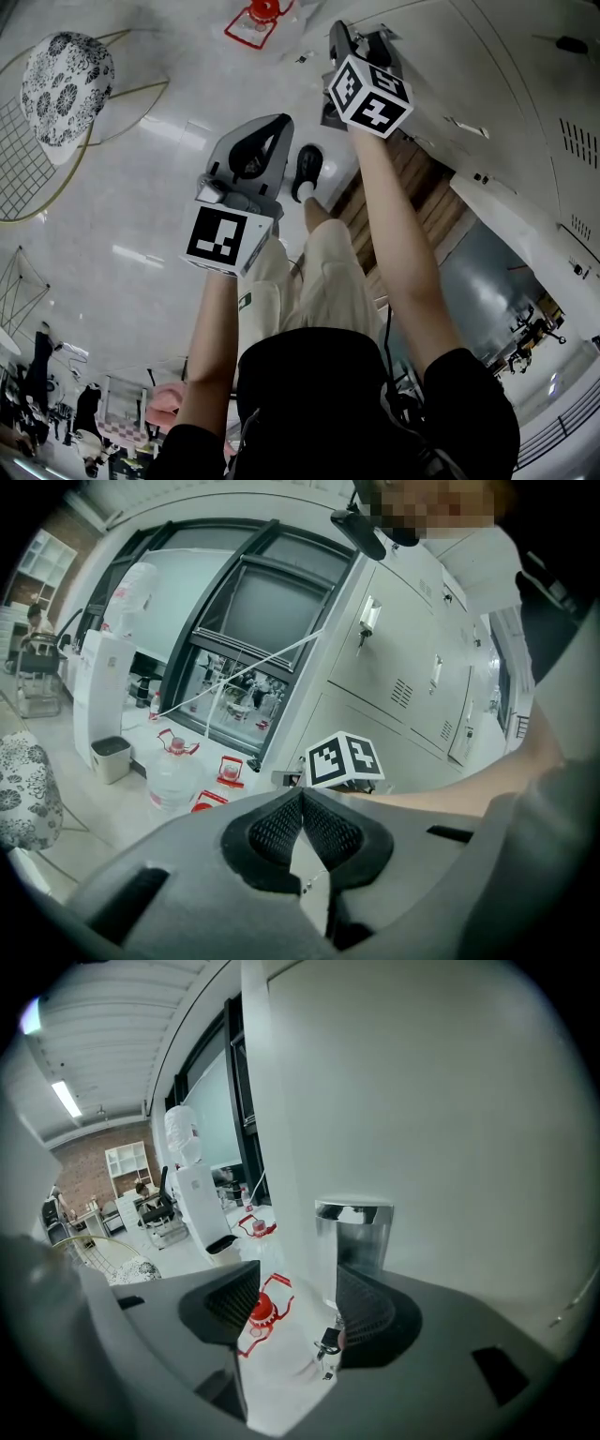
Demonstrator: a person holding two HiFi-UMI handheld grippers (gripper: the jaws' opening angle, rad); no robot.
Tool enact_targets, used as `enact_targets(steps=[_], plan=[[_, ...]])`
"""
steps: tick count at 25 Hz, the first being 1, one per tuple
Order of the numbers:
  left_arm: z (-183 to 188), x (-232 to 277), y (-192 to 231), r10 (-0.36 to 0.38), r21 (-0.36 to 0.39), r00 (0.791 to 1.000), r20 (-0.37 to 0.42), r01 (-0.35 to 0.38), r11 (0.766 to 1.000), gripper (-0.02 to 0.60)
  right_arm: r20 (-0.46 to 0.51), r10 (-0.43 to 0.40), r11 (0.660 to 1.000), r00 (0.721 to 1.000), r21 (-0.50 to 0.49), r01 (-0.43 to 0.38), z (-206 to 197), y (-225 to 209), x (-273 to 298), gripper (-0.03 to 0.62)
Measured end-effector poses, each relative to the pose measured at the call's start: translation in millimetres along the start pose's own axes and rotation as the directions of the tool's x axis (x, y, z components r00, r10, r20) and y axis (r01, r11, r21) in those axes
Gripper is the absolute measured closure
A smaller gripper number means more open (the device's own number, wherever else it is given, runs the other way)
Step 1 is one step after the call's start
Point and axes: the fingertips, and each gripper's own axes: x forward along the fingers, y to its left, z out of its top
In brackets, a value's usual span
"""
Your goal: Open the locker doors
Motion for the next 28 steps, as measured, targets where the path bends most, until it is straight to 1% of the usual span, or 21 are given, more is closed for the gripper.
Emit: enact_targets(steps=[3, 7, 14, 18, 23, 28], plan=[[-3, -3, 1, 0.006, -0.009, 1.0, -0.002, -0.006, 1.0, 0.563, 0.001, 0.008, 1.0, 1.0, -0.003, -0.008, -5, 5, -6, 0.352], [-9, -7, 3, 0.015, 0.003, 1.0, 0.021, -0.015, 1.0, 0.563, -0.004, 0.021, 1.0, 1.0, -0.004, -0.021, -12, 10, -17, 0.352], [-24, -16, -5, -0.001, -0.009, 1.0, 0.005, 0.001, 1.0, 0.563, -0.021, 0.003, 1.0, 1.0, 0.031, -0.002, -29, 20, -38, 0.352], [-29, -18, -10, -0.017, -0.003, 1.0, -0.004, 0.017, 1.0, 0.563, -0.024, 0.0, 0.999, 1.0, 0.049, 0.002, -35, 22, -48, 0.352], [-27, -31, -5, -0.013, -0.009, 1.0, -0.008, 0.013, 1.0, 0.563, -0.03, -0.007, 0.999, 1.0, 0.052, 0.009, -40, 33, -62, 0.378], [-32, -25, -11, -0.026, 0.001, 1.0, -0.012, 0.026, 1.0, 0.563, -0.035, -0.034, 0.998, 0.999, 0.056, 0.036, -49, 20, -69, 0.396]])
